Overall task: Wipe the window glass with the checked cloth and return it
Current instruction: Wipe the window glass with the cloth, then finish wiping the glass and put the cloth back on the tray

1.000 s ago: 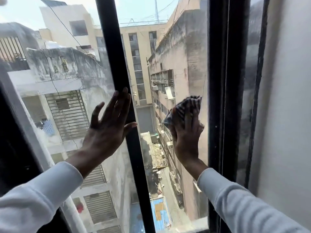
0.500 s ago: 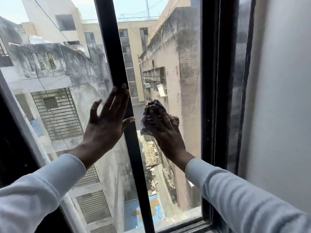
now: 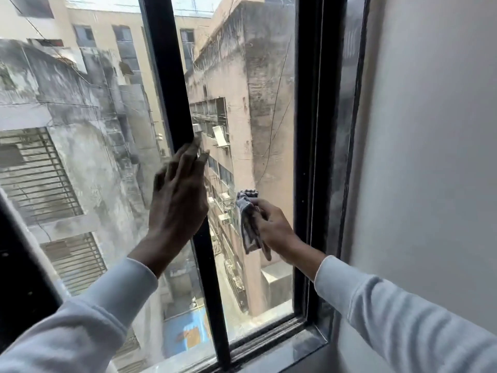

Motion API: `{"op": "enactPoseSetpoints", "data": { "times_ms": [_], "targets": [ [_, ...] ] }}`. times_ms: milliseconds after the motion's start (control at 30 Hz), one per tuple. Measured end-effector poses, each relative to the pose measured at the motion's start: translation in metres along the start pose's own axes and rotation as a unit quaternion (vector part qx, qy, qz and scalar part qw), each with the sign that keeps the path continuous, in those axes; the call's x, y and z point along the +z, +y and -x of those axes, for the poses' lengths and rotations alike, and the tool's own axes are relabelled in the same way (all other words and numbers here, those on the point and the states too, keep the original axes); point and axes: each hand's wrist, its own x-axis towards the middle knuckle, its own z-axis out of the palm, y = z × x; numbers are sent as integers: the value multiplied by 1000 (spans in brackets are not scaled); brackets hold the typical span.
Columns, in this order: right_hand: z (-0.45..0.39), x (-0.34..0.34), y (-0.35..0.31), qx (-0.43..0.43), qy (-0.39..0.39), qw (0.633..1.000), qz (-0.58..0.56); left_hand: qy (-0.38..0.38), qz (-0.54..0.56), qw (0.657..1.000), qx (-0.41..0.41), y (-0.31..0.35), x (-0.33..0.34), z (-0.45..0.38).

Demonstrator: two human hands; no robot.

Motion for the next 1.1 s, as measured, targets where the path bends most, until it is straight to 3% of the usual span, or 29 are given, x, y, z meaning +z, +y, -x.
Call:
{"op": "enactPoseSetpoints", "data": {
  "times_ms": [67, 100, 133, 200, 233, 267, 300, 400, 433, 533, 633, 800, 1033, 1100],
  "targets": [
    [20, -8, -15, 124, -3, 974, -191, -29, 149, 986, -76, 30, 18, 35],
    [28, -13, -19, 162, -13, 951, -262, -66, 252, 954, -146, 48, 21, 49],
    [40, -19, -19, 193, -23, 927, -321, -125, 361, 895, -228, 68, 21, 63],
    [67, -29, -13, 221, -50, 892, -391, -232, 548, 704, -387, 102, 18, 86],
    [84, -35, -7, 232, -53, 883, -405, -250, 584, 636, -439, 114, 19, 98],
    [100, -41, -2, 243, -46, 877, -413, -262, 588, 608, -464, 123, 21, 110],
    [119, -49, 6, 255, -27, 869, -422, -271, 578, 610, -469, 134, 21, 124],
    [185, -79, 44, 308, 17, 851, -424, -271, 517, 681, -441, 172, 26, 179],
    [206, -88, 59, 333, 31, 848, -411, -277, 508, 688, -438, 183, 28, 198],
    [288, -116, 123, 397, 68, 864, -300, -350, 494, 664, -440, 237, 39, 276],
    [373, -139, 192, 459, 143, 851, -210, -420, 466, 636, -448, 290, 56, 366],
    [491, -170, 298, 530, 179, 816, -142, -475, 477, 524, -521, 373, 87, 508],
    [576, -204, 431, 560, 178, 808, -44, -519, 456, 503, -519, 438, 148, 632],
    [591, -213, 466, 568, 185, 802, -12, -549, 433, 525, -485, 452, 171, 657]
  ]
}}
